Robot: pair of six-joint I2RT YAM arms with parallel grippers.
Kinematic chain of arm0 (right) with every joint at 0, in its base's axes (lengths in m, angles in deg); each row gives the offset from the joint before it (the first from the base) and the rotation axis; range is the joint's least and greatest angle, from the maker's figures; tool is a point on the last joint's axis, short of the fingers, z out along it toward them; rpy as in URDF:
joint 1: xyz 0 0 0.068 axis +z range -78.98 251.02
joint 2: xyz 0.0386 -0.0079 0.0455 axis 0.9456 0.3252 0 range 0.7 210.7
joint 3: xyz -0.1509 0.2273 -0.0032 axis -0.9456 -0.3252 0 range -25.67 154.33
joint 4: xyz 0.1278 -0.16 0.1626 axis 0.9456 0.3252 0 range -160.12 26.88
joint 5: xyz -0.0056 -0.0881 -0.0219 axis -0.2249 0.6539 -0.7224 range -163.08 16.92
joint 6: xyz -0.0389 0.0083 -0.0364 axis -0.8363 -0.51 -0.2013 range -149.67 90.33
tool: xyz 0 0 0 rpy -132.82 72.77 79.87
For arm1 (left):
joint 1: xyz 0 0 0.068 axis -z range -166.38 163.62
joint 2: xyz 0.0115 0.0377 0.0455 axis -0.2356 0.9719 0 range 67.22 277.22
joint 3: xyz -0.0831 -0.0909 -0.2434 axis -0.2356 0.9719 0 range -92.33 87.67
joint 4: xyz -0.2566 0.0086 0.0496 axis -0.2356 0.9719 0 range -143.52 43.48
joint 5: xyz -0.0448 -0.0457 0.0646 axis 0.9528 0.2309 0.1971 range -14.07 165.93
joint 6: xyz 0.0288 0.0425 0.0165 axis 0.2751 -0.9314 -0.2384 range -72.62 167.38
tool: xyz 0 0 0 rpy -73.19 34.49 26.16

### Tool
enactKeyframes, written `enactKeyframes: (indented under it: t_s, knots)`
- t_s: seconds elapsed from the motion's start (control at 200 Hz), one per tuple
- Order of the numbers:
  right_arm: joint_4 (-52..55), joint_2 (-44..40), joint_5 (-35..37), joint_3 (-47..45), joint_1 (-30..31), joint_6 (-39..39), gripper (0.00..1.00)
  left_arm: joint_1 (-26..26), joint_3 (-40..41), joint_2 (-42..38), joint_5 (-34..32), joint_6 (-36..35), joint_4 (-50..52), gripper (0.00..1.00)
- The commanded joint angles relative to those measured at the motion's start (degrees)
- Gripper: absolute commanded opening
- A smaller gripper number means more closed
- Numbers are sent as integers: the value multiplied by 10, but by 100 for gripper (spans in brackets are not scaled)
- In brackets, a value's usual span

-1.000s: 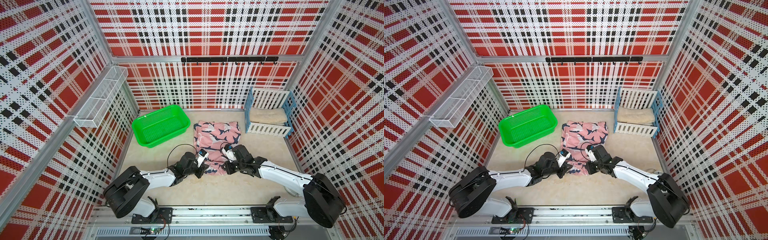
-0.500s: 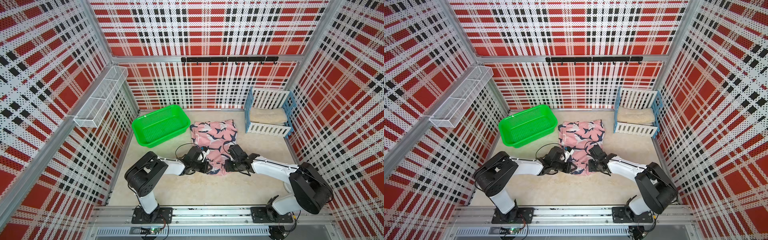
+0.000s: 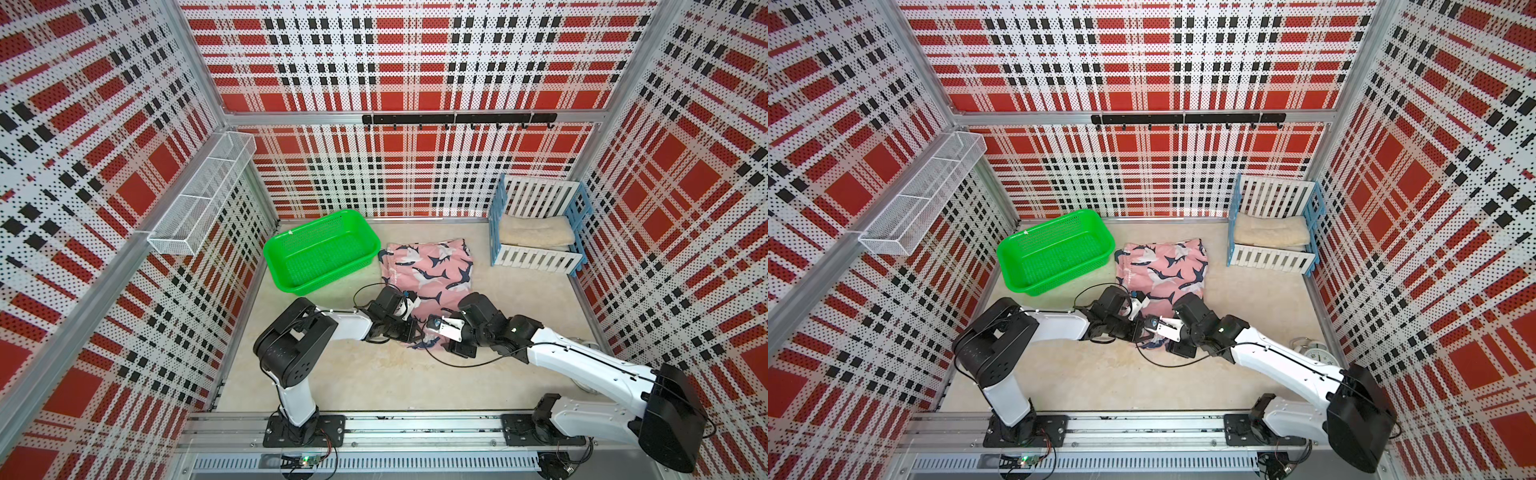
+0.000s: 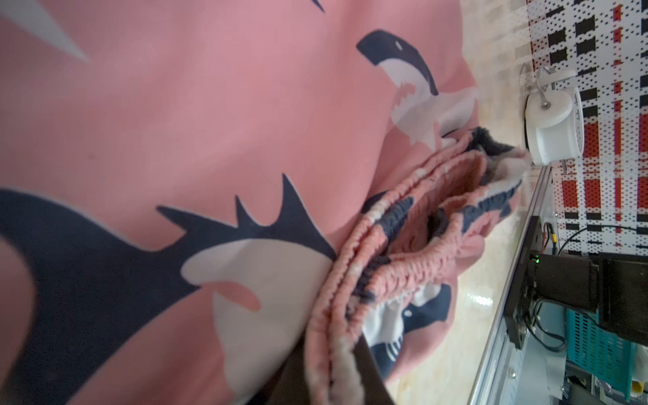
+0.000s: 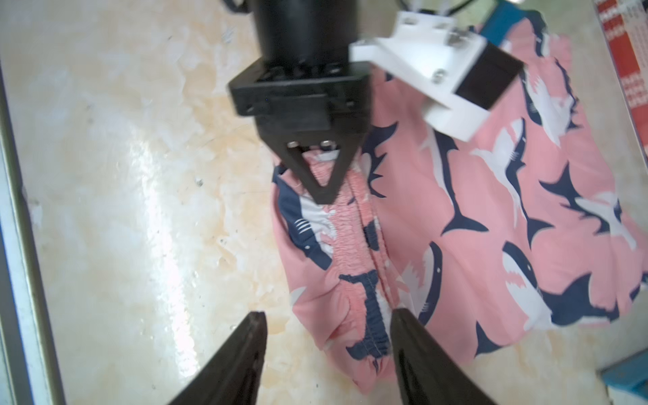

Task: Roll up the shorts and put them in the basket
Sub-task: Roll the shorts at the center of the board.

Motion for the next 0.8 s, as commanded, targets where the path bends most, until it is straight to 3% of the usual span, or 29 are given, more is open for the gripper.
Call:
enactKeyframes:
  t_s: [0.0,0.025,0.15,0.25,0.451,0.531,0.571,0.626,0.686,0.711,0.797]
  knots:
    - [-16,29,7,-25,23,-152,80,-3,21,45,-14,-41,142,0]
    - [-29,36,9,-31,27,-159,86,-3,21,47,-12,-44,146,0]
    - [-96,69,36,-65,43,-183,89,-6,16,44,-6,-62,169,0]
    - [-149,105,102,-78,44,-195,90,-17,18,36,-2,-74,180,0]
    - [-228,178,167,-89,44,-197,82,-21,24,30,6,-76,179,0]
    - [-238,198,176,-88,38,-191,68,-25,28,17,5,-76,177,0]
    - [-222,204,171,-79,36,-185,50,-29,30,6,5,-76,173,0]
    - [-194,197,143,-67,33,-177,21,-36,35,-16,-9,-73,166,10]
    - [-149,184,92,-53,28,-175,5,-48,35,-45,-36,-72,163,22]
    - [-130,179,75,-47,28,-172,0,-51,34,-61,-49,-74,161,26]
    - [-46,167,-7,-11,13,-155,0,-55,24,-117,-115,-89,154,38]
